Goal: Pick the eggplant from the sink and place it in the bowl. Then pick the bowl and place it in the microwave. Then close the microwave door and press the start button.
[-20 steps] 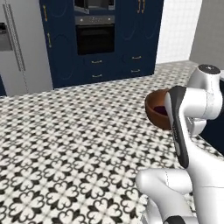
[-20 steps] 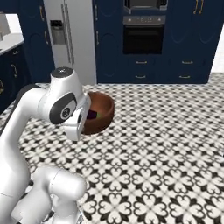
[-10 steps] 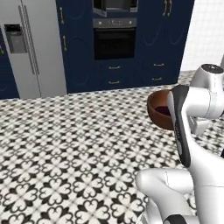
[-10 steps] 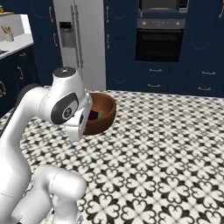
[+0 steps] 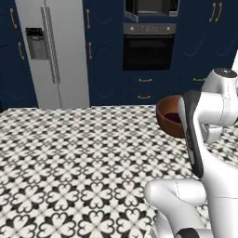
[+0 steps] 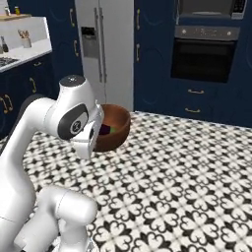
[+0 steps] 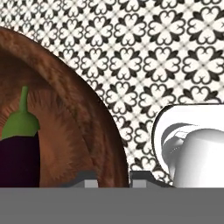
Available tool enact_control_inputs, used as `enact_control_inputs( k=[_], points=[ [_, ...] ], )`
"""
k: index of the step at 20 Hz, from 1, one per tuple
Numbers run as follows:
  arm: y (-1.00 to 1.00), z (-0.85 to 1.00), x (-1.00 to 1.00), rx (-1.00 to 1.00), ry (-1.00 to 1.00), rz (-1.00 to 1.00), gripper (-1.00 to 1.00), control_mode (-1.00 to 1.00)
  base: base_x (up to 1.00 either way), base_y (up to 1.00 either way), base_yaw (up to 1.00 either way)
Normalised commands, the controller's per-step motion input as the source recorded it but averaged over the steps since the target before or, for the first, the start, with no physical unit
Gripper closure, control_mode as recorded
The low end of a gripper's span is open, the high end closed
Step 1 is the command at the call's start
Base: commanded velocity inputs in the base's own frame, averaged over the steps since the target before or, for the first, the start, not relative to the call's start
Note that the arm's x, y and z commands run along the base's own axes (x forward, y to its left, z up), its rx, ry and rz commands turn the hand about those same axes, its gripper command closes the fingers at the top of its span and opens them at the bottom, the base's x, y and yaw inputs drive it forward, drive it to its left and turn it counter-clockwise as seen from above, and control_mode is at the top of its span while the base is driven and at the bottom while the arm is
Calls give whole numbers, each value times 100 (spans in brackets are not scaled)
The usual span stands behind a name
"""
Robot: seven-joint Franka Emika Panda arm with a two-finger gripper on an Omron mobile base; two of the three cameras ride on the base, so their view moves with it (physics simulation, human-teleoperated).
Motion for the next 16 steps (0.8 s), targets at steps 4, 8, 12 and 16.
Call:
enact_control_inputs(
  k=[4,8,12,16],
  points=[
    [0,0,0,0,0,0,100,100,100,-69,30],
    [0,0,0,0,0,0,100,100,100,-74,28],
    [0,0,0,0,0,0,100,100,100,-86,29],
    [0,0,0,0,0,0,100,100,100,-98,25]
  ],
)
